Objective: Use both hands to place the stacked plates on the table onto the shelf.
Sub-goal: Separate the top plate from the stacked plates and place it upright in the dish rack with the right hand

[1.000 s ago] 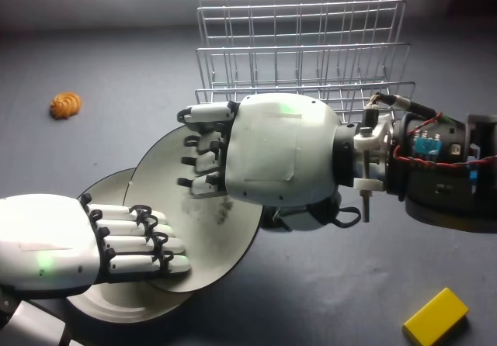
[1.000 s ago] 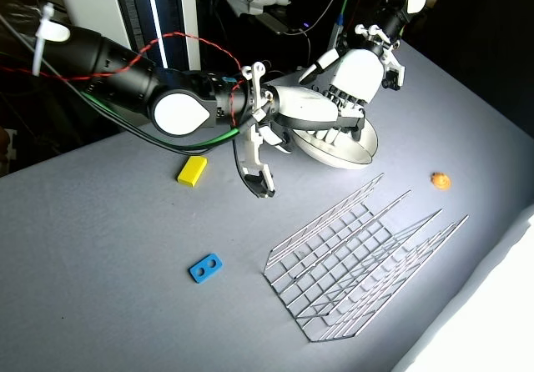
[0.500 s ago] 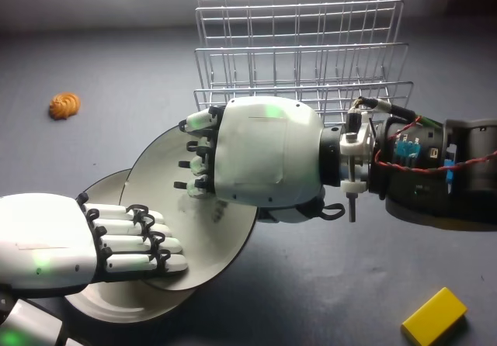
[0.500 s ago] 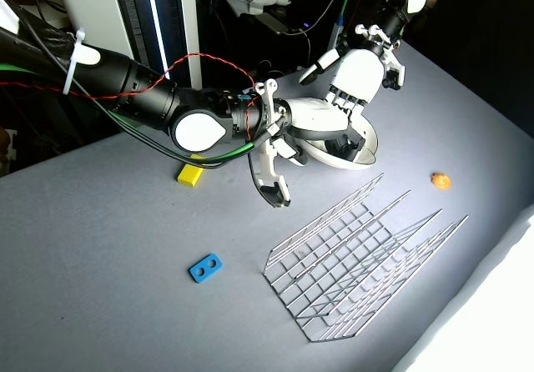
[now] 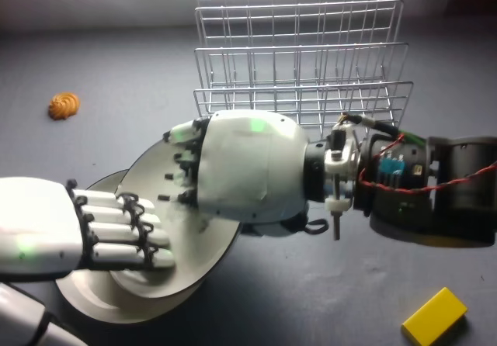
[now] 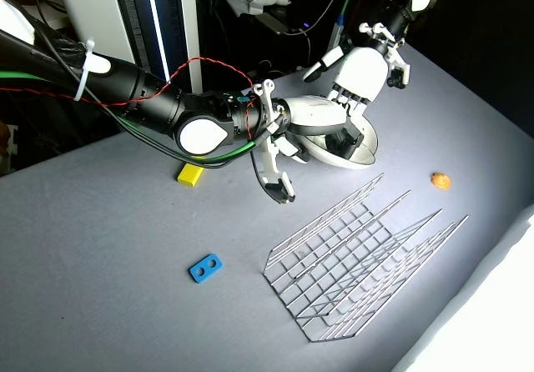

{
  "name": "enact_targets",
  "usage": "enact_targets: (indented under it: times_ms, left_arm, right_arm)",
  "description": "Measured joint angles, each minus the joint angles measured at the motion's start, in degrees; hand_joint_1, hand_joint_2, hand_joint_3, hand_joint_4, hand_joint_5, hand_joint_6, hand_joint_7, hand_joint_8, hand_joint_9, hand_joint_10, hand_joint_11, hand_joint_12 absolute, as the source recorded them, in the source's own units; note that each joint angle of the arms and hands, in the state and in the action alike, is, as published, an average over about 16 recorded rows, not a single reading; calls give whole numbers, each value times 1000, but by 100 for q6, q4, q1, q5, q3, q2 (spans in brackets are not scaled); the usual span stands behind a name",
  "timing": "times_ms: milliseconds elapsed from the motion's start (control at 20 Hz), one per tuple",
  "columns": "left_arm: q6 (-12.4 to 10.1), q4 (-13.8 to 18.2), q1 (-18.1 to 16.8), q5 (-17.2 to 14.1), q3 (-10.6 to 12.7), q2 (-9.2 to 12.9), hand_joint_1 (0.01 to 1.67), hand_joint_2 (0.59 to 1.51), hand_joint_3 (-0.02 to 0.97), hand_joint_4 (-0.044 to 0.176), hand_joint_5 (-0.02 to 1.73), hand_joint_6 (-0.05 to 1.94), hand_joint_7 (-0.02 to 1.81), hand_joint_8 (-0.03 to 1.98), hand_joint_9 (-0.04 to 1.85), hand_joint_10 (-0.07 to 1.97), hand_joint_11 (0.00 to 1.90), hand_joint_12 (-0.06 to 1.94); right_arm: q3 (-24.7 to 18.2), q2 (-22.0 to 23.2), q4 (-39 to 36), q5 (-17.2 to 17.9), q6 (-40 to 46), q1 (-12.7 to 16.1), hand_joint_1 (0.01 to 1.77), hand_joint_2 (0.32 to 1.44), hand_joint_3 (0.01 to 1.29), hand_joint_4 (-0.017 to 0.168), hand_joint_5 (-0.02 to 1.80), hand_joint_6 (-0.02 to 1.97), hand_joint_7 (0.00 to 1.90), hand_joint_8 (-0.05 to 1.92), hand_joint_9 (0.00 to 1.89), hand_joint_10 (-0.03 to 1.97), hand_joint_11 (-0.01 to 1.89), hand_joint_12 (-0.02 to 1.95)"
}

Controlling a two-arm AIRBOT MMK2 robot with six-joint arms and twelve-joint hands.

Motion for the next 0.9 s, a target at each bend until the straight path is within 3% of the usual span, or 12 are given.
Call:
enact_targets:
  times_ms: [450,900]
  left_arm:
    - [0,52,-243,-180,355,343,19,1151,20,3,20,8,16,7,18,13,15,14]
    - [-2,75,-386,-259,891,557,20,1147,21,6,18,6,19,8,15,12,15,14]
  right_arm:
    - [-6,-25,272,45,-36,120,1122,957,15,17,890,599,995,895,954,683,614,1393]
    - [-142,159,951,185,-372,463,1148,960,15,30,946,829,1032,928,979,704,678,1325]
